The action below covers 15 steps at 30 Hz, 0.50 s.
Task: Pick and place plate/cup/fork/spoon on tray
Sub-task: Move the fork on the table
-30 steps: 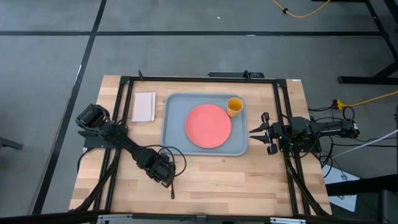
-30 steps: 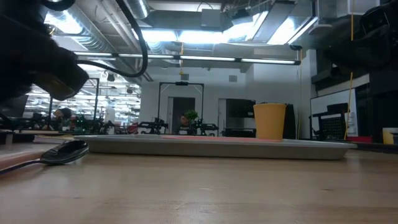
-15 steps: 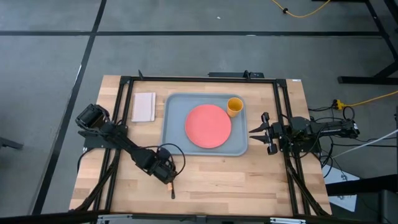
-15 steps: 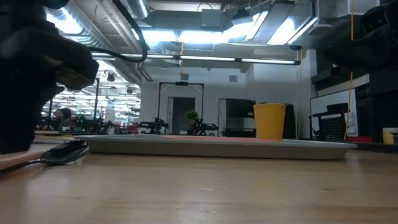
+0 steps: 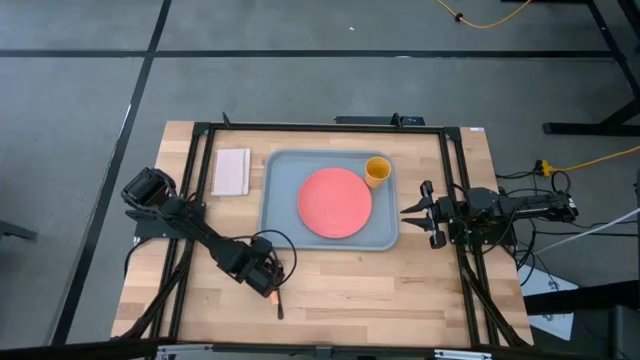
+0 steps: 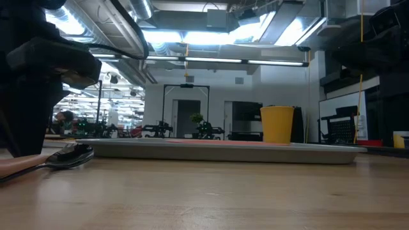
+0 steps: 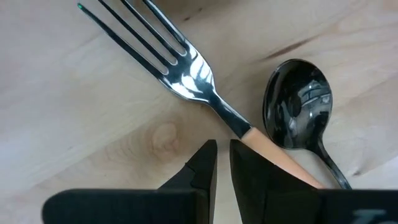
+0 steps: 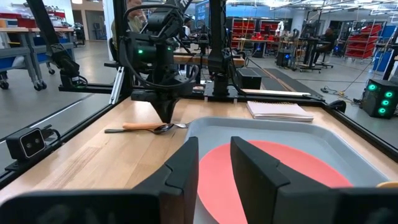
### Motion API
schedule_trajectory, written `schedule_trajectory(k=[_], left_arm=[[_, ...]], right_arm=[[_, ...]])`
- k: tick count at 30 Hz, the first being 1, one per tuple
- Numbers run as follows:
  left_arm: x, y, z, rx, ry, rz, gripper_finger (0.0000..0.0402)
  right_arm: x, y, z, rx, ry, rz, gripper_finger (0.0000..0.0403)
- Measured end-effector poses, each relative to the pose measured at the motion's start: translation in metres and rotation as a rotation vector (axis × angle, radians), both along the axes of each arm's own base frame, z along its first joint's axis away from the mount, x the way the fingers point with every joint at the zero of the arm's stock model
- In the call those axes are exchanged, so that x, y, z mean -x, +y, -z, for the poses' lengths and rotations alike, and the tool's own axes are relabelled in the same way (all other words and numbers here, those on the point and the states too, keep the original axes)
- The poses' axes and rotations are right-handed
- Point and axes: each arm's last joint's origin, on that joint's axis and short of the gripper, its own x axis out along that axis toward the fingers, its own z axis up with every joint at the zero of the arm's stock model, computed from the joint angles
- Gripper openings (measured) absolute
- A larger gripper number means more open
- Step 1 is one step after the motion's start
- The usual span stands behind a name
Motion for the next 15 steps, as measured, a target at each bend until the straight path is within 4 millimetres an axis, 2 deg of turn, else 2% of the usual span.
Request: schedule_trajectory(k=[9,15], left_arm=[[-0.004,0.000,0.000,0.005,-0.037,-0.016,0.0039],[-0.013,-0.006,-0.003,0.003,-0.148,0.114,0.0039]], right_arm=[[0.000,0.000,0.000,-0.002,0.000,0.000,0.0099],[0.000,0.000,0.000,-0.010,0.001,0.000,0.0099]])
